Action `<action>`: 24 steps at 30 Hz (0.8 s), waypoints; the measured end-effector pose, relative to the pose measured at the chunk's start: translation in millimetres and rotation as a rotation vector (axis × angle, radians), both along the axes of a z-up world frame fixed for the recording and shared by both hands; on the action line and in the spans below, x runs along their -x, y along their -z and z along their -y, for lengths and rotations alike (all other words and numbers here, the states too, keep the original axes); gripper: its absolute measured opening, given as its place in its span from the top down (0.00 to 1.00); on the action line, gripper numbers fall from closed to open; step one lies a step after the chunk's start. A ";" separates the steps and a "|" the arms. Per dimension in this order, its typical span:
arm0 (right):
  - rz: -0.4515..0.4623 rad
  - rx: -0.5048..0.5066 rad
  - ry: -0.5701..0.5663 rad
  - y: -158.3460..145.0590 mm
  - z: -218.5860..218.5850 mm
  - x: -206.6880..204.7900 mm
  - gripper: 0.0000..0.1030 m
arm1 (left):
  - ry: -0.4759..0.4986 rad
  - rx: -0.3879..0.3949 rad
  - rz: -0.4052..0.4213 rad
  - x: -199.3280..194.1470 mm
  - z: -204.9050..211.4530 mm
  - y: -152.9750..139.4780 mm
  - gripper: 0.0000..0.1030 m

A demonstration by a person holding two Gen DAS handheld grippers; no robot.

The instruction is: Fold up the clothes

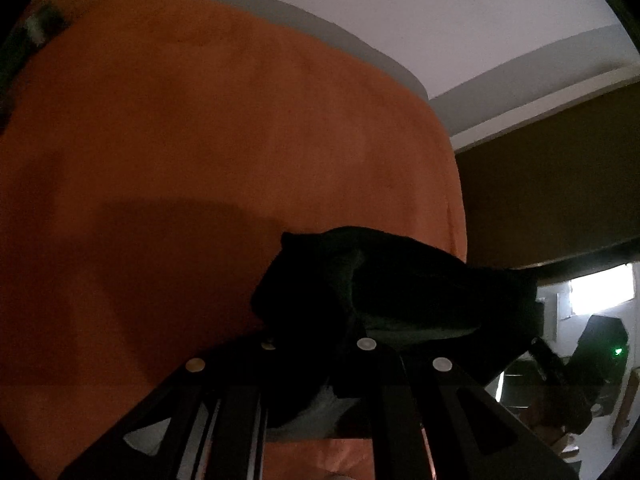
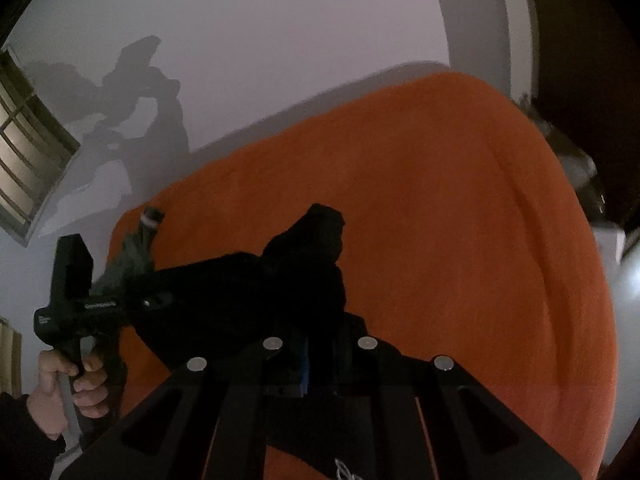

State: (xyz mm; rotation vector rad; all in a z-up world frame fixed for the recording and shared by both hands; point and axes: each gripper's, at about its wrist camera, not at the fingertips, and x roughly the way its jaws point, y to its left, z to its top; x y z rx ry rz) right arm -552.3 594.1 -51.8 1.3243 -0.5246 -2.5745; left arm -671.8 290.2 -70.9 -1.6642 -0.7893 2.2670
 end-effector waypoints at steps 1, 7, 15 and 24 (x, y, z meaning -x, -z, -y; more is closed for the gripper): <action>-0.017 -0.012 -0.002 1.2 -3.7 19.0 0.94 | 0.002 0.011 0.000 18.6 -1.6 2.9 0.92; -0.038 -0.031 -0.013 31.4 -22.7 141.0 0.94 | -0.006 0.060 0.018 129.2 -6.3 21.7 0.92; -0.081 -0.068 -0.033 39.3 -51.0 267.8 0.94 | 0.003 0.105 -0.028 243.9 -18.9 18.0 0.92; 0.038 -0.053 0.022 80.8 -70.6 380.6 0.89 | 0.037 0.254 -0.060 315.1 -55.5 34.8 0.90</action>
